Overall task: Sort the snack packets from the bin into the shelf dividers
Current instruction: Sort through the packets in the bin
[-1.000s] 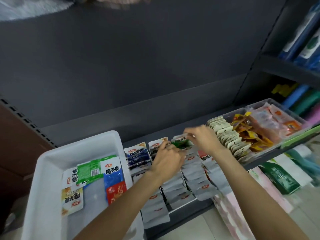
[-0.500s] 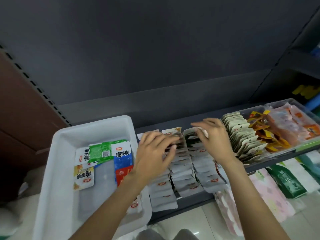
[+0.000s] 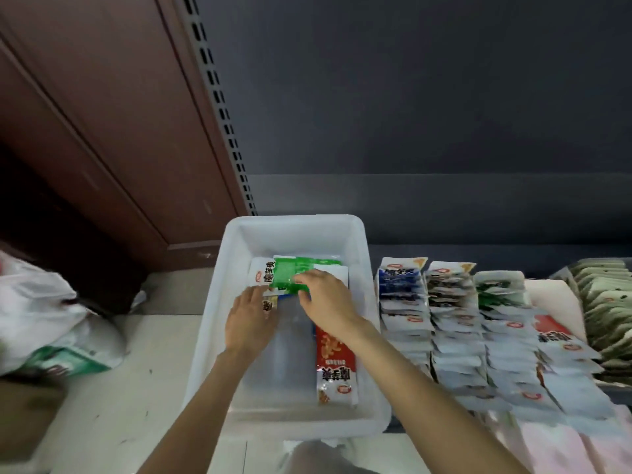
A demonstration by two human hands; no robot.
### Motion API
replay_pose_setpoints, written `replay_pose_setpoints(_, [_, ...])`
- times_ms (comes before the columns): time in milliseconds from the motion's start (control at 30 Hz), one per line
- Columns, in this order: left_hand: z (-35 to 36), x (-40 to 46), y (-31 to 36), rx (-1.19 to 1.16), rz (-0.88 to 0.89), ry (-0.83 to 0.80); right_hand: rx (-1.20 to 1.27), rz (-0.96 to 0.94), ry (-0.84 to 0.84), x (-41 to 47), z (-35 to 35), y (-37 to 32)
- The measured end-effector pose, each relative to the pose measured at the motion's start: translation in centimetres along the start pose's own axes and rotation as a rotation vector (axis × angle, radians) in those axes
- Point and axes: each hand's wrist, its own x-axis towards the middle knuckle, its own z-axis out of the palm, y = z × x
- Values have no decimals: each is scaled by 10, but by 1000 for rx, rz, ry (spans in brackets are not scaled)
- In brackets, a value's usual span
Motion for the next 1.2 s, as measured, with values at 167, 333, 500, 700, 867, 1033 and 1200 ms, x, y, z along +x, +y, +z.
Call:
replay_pose_setpoints(167, [15, 2, -15, 133, 33, -181, -226, 41, -92, 53, 47, 11])
replay_pose_setpoints(333, [23, 4, -25, 201, 147, -149, -584, -31, -194, 65, 78, 16])
replay_pose_setpoints(500, [20, 2, -21, 202, 162, -100, -620, -141, -193, 53, 62, 9])
replay_pose_setpoints(700, [-25, -13, 7, -543, -98, 4, 378, 217, 218, 37, 32, -1])
replay_pose_setpoints(867, [-55, -11, 24, -1013, -159, -35, 1206, 408, 178, 5, 10, -11])
replay_pose_setpoints(1033, [-65, -13, 32, -954, 24, -155, 1326, 410, 251, -24, -15, -9])
replay_pose_setpoints(1200, [-70, -17, 56, -784, 184, -196, 1108, 264, 466, -64, -71, 8])
